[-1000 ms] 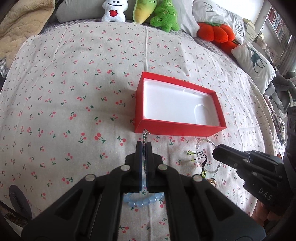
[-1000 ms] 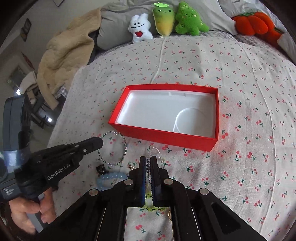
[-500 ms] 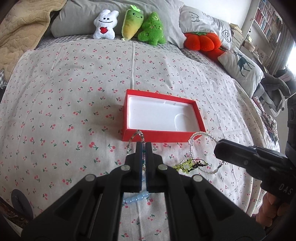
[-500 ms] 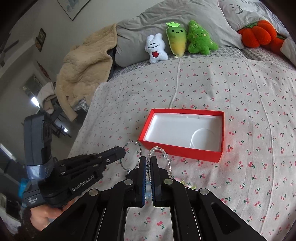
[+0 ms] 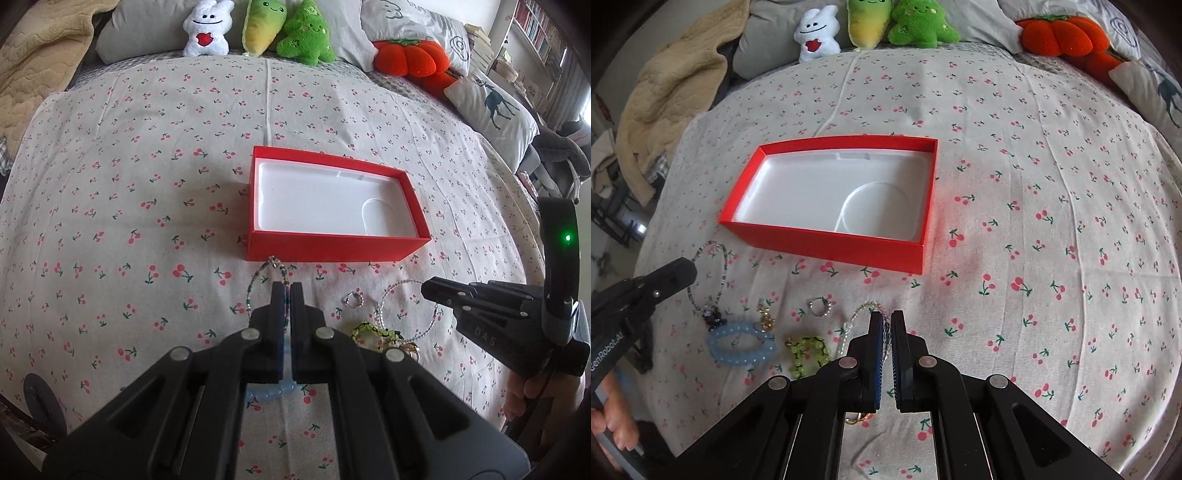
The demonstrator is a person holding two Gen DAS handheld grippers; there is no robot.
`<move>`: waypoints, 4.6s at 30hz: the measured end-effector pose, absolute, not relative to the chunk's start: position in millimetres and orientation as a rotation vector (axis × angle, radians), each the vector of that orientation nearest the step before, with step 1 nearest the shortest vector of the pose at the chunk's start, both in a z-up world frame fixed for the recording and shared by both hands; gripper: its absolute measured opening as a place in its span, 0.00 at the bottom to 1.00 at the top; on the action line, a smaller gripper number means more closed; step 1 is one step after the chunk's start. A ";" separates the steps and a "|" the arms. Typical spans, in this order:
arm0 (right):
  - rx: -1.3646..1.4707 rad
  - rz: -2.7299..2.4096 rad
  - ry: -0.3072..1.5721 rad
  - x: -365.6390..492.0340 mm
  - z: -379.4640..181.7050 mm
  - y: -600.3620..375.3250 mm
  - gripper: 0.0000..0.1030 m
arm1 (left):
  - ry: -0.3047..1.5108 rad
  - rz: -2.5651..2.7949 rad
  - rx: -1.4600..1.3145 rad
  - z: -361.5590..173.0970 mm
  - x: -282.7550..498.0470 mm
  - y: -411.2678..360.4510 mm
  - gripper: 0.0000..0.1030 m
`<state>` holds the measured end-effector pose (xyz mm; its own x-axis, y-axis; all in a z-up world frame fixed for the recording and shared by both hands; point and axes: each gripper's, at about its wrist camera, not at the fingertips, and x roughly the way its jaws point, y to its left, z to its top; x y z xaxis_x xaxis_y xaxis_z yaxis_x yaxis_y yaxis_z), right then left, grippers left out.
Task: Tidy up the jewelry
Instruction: 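Lift both held bracelets and carry them toward the red box, then lower both bracelets into the red box and open both tools, then grasp the light blue bead bracelet with the left tool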
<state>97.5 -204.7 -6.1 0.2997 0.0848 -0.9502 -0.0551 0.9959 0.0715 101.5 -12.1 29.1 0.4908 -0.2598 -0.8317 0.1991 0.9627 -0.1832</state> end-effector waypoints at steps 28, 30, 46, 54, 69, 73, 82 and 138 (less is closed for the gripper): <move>-0.221 0.290 1.352 88.8 -34.1 -138.8 0.31 | 1.042 -0.274 -0.085 26.8 99.8 1.1 0.03; -0.219 0.296 1.346 88.9 -33.6 -138.8 0.22 | 1.042 -0.274 -0.085 26.6 99.8 1.0 0.03; -0.045 0.341 1.192 90.4 25.0 -158.2 0.06 | 0.985 -0.333 -0.147 42.5 100.9 3.4 0.03; 0.039 0.290 1.064 113.0 59.0 -173.0 0.06 | 0.927 -0.398 -0.222 59.0 119.2 -7.7 0.03; 0.102 0.173 0.979 153.8 60.4 -193.3 0.06 | 0.901 -0.511 -0.302 33.1 169.2 -29.3 0.03; 0.096 0.173 0.981 155.8 57.8 -190.7 0.06 | 0.934 -0.439 -0.232 18.5 175.9 -28.2 0.03; 0.125 0.209 1.013 166.9 42.1 -178.6 0.06 | 0.923 -0.337 -0.138 12.5 177.1 -21.6 0.03; -0.137 0.186 1.038 18.6 -14.1 -210.8 0.81 | 0.974 -0.379 0.109 -35.5 23.9 35.9 0.83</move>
